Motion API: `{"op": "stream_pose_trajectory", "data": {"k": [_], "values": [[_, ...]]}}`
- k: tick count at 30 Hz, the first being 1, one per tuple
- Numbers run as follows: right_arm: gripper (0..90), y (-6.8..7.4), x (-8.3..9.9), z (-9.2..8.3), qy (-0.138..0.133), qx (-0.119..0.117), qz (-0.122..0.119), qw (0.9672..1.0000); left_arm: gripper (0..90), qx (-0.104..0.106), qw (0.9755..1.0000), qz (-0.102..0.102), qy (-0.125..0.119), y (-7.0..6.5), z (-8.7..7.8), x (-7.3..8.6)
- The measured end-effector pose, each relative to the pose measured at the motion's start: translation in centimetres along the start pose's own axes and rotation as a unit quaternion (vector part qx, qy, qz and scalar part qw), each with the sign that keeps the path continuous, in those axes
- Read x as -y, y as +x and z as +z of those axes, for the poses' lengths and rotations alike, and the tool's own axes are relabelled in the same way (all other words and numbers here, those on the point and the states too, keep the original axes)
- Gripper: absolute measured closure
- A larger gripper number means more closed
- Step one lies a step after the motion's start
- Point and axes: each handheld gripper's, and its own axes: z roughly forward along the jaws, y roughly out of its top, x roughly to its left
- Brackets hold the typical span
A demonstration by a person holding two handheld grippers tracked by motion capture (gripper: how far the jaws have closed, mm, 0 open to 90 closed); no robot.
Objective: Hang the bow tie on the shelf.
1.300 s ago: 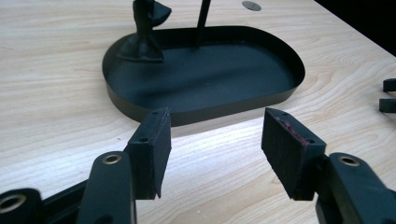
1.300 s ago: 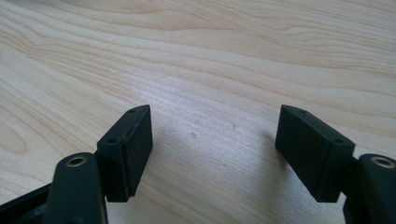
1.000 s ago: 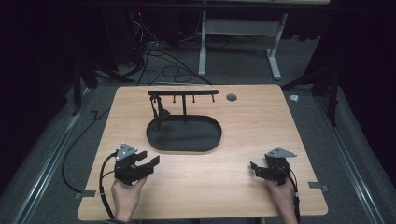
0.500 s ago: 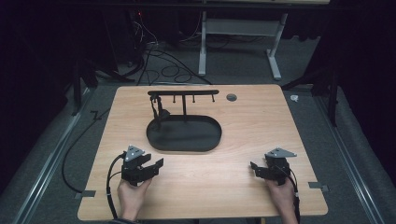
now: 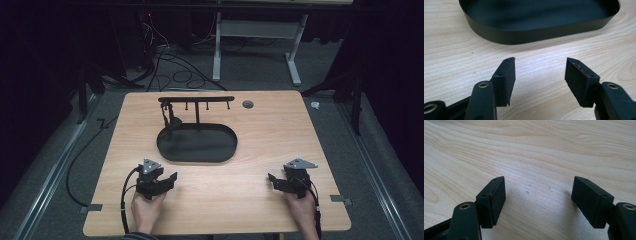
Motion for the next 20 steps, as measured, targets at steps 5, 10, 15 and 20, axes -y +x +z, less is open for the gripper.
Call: {"op": "stream_pose_trajectory", "data": {"k": [5,10,15,20], "values": [[28.7,0.0,0.0,0.0,0.0,0.0,0.0,1.0,42.0,-0.022,0.9996,0.015,0.007,-0.3,1.2,0.5],[28.7,0.0,0.0,0.0,0.0,0.0,0.0,1.0,41.6,-0.038,0.9989,0.023,0.014,-0.4,2.3,1.1],[28.7,0.0,0.0,0.0,0.0,0.0,0.0,1.0,41.6,-0.049,0.9982,0.034,-0.005,-0.6,2.6,1.6],[28.8,0.0,0.0,0.0,0.0,0.0,-0.001,1.0,39.9,-0.052,0.9982,0.031,-0.004,-0.6,2.6,1.6]]}}
